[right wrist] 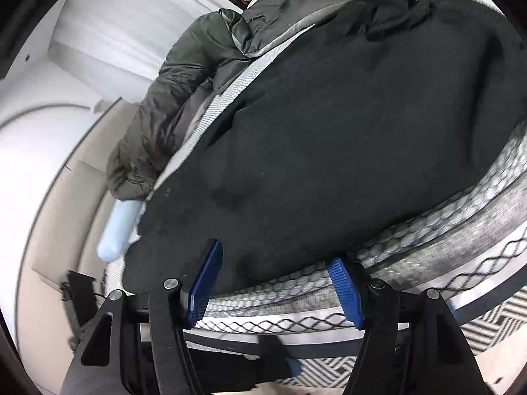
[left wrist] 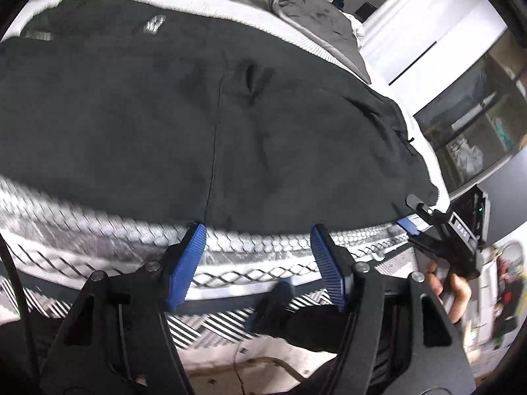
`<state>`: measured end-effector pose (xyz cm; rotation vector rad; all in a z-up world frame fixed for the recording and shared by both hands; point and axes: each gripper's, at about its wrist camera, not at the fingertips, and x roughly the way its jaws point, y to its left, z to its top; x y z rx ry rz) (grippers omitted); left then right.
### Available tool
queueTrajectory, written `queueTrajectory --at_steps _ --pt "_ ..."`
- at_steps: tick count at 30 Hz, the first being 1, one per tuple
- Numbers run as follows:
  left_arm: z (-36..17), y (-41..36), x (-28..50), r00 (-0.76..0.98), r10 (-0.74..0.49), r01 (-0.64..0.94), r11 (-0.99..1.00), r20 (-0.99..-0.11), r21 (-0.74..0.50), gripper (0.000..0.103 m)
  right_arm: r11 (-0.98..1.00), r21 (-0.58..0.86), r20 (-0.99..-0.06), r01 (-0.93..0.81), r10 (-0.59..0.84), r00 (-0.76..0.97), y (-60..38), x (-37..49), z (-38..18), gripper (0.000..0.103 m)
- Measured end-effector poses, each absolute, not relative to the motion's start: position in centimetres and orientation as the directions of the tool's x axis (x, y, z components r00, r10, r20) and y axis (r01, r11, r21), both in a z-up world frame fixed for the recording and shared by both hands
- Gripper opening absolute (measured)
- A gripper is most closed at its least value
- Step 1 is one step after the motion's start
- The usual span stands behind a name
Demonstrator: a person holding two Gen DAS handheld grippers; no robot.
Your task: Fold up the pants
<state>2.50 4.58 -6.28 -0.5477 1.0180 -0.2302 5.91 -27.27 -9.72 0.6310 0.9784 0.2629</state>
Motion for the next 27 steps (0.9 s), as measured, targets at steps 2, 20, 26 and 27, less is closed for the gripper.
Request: queueTrajectory --at_steps 2,20,26,27 --pt "-6.3 4.2 2.1 0.500 -0.482 -0.042 0.816 -0.720 -0.576 0.062 0.776 0.626 -0.664 0.076 0.479 0.575 -27.9 5.7 -9.5 0.067" --pt "-6.8 1.1 5.4 0.540 -0.506 -0.047 0.779 -0.672 -0.625 0.043 0.723 0.691 -0.556 -0.009 0.540 0.632 -23.4 8.1 -10.0 0.022" --pt "-8.0 1.8 6.7 0.534 -0.488 -0.089 0.780 -0.690 -0.620 0.021 0.769 0.635 -0.602 0.071 0.436 0.668 -26.2 7.4 -9.8 0.008" --pt "-8.3 2.1 6.9 0.532 -0.490 -0.093 0.777 -0.691 -0.623 0.020 0.744 0.658 -0.596 0.118 0.419 0.685 -28.0 7.0 -10.0 0.008"
